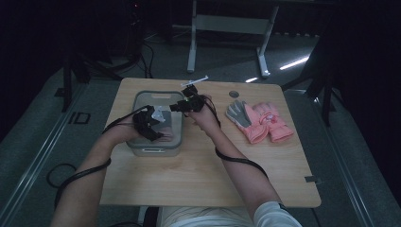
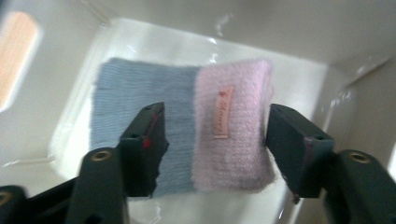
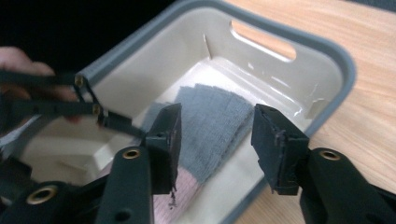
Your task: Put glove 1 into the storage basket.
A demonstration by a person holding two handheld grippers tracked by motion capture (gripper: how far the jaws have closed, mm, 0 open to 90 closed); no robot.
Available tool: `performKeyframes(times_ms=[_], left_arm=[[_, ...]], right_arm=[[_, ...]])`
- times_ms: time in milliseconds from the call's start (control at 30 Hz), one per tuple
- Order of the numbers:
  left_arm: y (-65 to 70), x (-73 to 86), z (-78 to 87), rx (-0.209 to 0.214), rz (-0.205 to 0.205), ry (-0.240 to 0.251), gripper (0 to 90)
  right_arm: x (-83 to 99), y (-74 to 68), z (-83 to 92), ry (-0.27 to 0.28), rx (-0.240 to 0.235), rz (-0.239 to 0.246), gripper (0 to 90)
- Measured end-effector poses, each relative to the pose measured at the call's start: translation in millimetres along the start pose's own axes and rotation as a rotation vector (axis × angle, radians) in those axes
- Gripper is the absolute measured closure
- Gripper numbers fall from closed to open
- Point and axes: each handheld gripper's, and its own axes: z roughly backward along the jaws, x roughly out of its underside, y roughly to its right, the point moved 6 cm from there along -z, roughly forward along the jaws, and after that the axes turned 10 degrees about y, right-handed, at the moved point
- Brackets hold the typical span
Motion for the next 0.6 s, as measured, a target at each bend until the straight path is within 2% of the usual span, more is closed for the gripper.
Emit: performKeyframes(times_ms=[200,300,333,400,600], left_arm=[[0.6,-21.1,21.3,-0.002,0.095,0.095,23.7],[3.0,-29.1,24.0,0.054,0.148,0.145,11.1],[2.8,-31.3,23.8,0.047,0.168,0.161,10.4],[5.2,-35.9,22.2,0.066,0.204,0.182,8.2],[17.5,-52.7,15.2,0.044,0.206,0.208,5.9]], right_arm=[[-4.0,-0.3,30.6,0.037,-0.018,0.017,39.4],[-2.3,-0.9,42.7,0.040,-0.042,0.033,32.4],[-1.5,-1.2,46.6,0.045,-0.049,0.040,30.7],[2.0,-2.1,54.0,0.043,-0.076,0.050,27.3],[12.1,1.8,72.9,0.043,-0.091,0.067,22.7]])
